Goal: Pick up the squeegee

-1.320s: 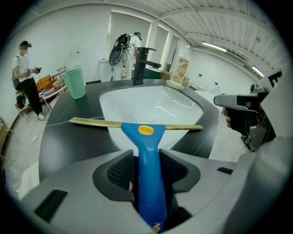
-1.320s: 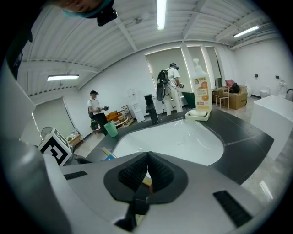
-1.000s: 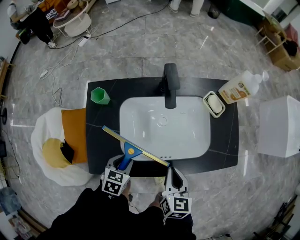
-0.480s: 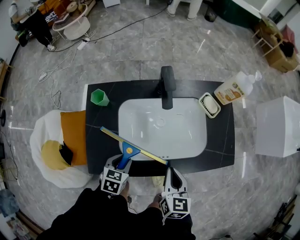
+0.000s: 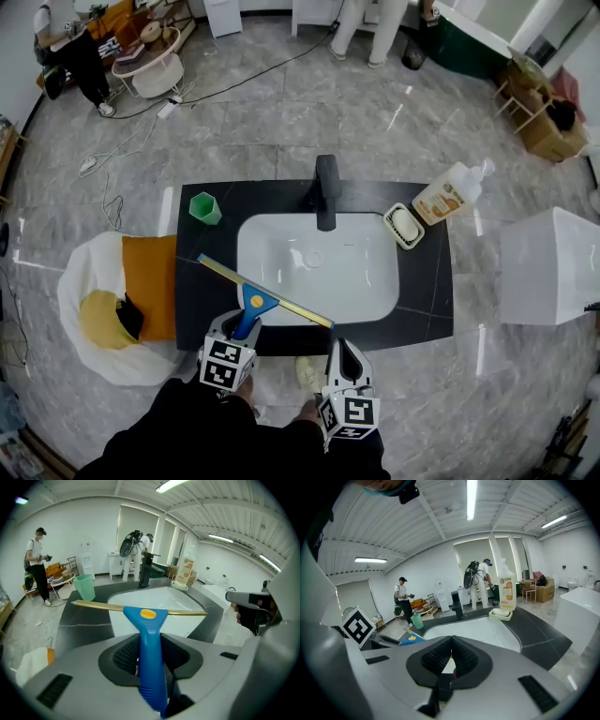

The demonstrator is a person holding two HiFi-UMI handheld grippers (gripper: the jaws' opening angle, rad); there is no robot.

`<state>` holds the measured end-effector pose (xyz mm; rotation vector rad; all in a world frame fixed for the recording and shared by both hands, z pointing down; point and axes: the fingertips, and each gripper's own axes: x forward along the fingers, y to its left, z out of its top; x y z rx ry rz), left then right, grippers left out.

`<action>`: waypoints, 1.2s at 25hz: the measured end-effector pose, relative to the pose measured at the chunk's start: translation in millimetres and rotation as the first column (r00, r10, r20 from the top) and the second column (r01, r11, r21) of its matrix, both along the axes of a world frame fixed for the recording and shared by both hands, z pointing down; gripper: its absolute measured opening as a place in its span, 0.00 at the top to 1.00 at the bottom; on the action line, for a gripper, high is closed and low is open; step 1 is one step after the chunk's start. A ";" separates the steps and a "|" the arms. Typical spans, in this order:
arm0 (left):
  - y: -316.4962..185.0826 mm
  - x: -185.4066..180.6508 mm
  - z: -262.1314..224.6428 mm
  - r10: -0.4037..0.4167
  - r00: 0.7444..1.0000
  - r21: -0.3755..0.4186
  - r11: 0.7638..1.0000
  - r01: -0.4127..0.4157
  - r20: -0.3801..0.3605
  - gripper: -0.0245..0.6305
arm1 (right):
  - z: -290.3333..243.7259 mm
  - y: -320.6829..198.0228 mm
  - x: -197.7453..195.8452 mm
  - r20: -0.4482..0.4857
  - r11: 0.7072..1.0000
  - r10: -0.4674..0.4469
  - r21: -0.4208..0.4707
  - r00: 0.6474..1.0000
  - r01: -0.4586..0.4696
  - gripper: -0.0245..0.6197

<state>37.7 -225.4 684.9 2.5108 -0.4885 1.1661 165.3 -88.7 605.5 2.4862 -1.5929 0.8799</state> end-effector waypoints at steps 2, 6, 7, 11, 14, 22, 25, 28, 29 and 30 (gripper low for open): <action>-0.4 1.5 -14.6 -0.010 1.000 0.016 1.000 0.010 -0.021 0.74 | -11.0 1.7 0.1 -0.016 1.000 -0.008 0.011 1.000 0.008 0.94; -1.8 4.6 -48.7 -0.030 0.997 0.054 0.998 0.034 -0.074 0.74 | -34.7 4.8 1.5 -0.052 0.999 -0.022 0.037 0.998 0.024 0.94; -2.3 4.6 -57.6 -0.037 0.995 0.065 0.997 0.043 -0.088 0.74 | -41.2 5.2 1.7 -0.062 0.999 -0.026 0.045 0.998 0.029 0.94; -3.3 3.3 -91.0 -0.063 0.988 0.111 0.991 0.079 -0.141 0.74 | -68.8 4.3 2.3 -0.098 0.995 -0.045 0.082 0.994 0.053 0.94; -1.9 -1.4 -114.7 -0.090 0.980 0.137 0.984 0.115 -0.178 0.74 | -87.3 4.6 1.8 -0.128 0.991 -0.062 0.108 0.990 0.076 0.94; 8.0 -25.1 -167.8 -0.162 0.952 0.192 0.957 0.216 -0.261 0.74 | -125.7 4.5 -10.7 -0.190 0.975 -0.128 0.158 0.973 0.159 0.94; 12.0 -36.2 -184.4 -0.191 0.938 0.211 0.943 0.257 -0.290 0.74 | -135.9 1.4 -15.6 -0.214 0.964 -0.161 0.173 0.963 0.200 0.94; 16.1 -49.9 -196.2 -0.226 0.923 0.227 0.925 0.303 -0.312 0.74 | -142.7 -1.2 -21.7 -0.237 0.953 -0.196 0.183 0.952 0.242 0.94; 17.4 -55.0 -199.9 -0.239 0.917 0.232 0.919 0.320 -0.319 0.74 | -145.8 -2.5 -24.7 -0.243 0.948 -0.209 0.188 0.947 0.258 0.94; 18.9 -60.4 -203.6 -0.253 0.911 0.236 0.911 0.338 -0.325 0.74 | -148.9 -3.7 -28.0 -0.248 0.942 -0.223 0.193 0.943 0.274 0.94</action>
